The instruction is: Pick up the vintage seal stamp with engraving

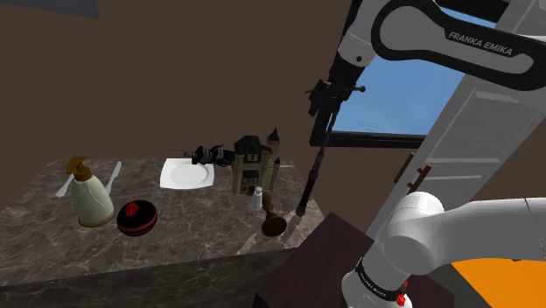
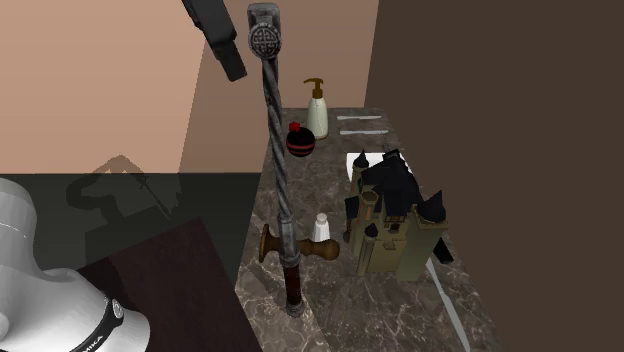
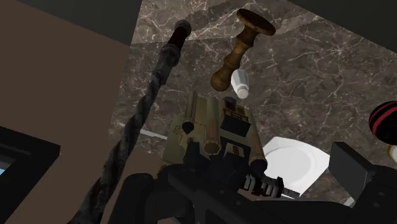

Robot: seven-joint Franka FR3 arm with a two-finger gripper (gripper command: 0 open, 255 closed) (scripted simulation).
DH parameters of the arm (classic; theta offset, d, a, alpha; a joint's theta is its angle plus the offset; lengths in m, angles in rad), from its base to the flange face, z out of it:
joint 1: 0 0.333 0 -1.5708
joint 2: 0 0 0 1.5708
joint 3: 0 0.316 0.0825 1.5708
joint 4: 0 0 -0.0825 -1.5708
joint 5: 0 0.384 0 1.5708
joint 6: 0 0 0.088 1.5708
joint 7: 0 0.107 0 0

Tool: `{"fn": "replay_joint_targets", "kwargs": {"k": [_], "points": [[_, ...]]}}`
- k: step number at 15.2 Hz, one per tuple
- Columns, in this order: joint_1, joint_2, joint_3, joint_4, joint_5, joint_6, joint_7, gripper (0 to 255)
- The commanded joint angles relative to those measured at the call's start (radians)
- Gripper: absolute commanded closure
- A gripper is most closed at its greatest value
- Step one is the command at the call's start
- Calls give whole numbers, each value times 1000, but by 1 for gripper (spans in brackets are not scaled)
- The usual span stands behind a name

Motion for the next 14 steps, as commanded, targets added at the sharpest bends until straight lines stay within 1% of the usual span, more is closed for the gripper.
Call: {"fn": "replay_joint_targets", "kwargs": {"k": [1, 8, 14], "points": [[0, 0, 0, 0, 0, 0, 0, 0], [-10, 56, 29, -184, -3, 191, 68, 0], [-21, 157, 56, -304, -7, 369, 129, 0]]}}
